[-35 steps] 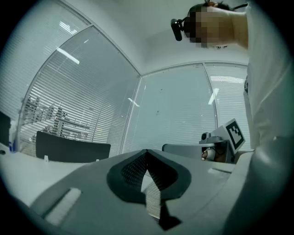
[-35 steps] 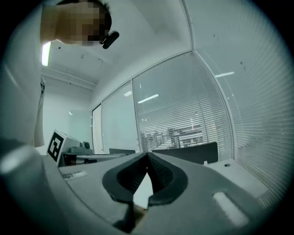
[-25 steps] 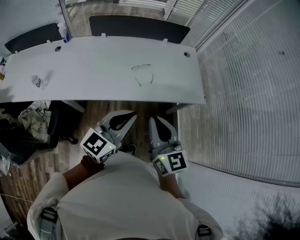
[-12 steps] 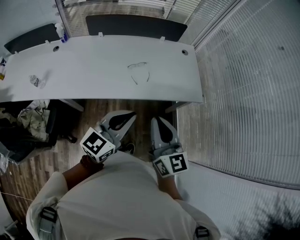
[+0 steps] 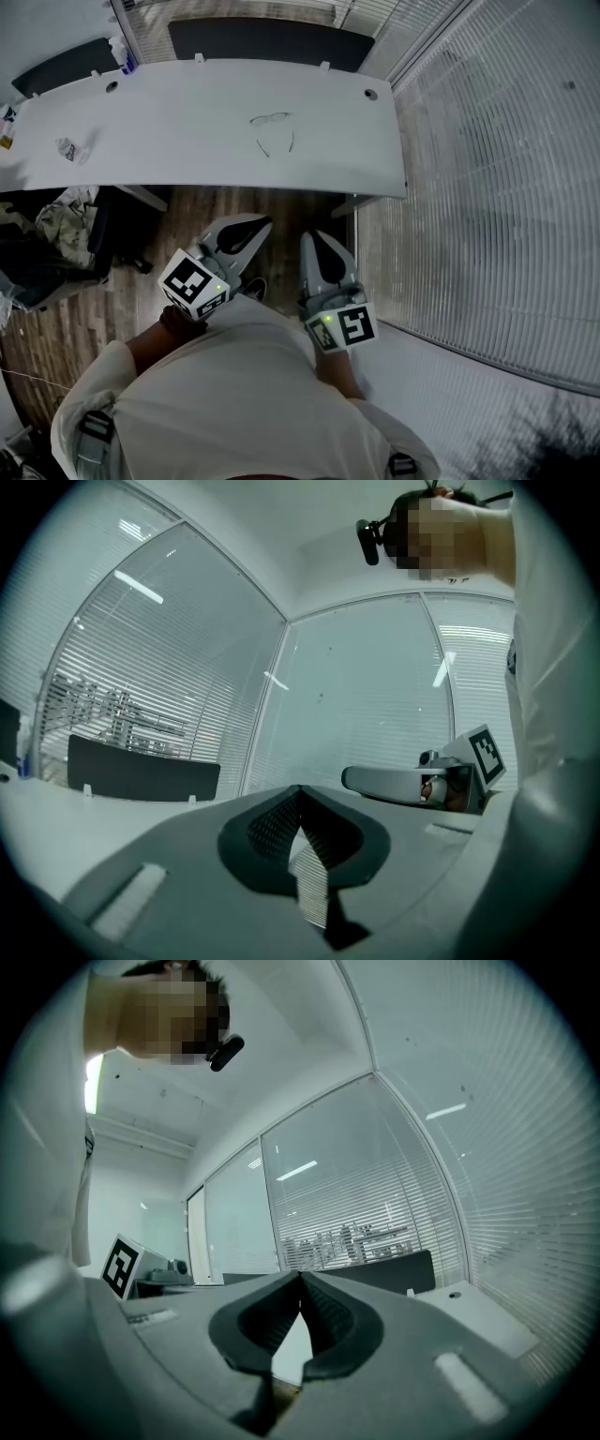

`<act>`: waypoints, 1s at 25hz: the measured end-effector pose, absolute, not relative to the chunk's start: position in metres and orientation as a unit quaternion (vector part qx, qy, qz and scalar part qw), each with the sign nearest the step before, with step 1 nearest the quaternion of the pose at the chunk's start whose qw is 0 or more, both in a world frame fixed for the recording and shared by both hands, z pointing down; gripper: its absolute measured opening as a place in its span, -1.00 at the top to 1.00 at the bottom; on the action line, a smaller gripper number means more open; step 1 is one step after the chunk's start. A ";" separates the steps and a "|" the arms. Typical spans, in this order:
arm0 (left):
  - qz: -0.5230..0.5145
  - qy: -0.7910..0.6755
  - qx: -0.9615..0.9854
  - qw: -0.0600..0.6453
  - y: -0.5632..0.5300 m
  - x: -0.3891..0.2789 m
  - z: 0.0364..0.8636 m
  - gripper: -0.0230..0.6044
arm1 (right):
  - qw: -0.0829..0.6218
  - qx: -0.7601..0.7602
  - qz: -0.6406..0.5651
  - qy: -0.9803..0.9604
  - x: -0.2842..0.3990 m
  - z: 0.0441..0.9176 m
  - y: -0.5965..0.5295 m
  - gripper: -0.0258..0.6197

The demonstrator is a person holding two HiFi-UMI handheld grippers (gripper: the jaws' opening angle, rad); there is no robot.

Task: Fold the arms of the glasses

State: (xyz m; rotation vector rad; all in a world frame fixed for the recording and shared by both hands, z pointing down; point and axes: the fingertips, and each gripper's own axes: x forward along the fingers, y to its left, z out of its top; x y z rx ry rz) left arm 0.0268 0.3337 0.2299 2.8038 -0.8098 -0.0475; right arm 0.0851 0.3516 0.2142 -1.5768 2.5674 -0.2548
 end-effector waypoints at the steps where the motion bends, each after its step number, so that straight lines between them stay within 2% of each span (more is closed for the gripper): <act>1: -0.014 -0.279 0.954 0.111 0.333 0.027 0.229 0.92 | 0.060 -0.519 -0.087 0.848 0.086 0.215 0.352 0.92; 12: -0.029 -0.288 0.951 0.108 0.281 0.023 0.232 0.92 | 0.054 -0.515 -0.077 0.852 0.083 0.215 0.305 0.92; 25: -0.047 -0.290 0.948 0.121 0.131 -0.024 0.238 0.92 | 0.013 -0.511 -0.060 0.858 0.040 0.208 0.145 0.92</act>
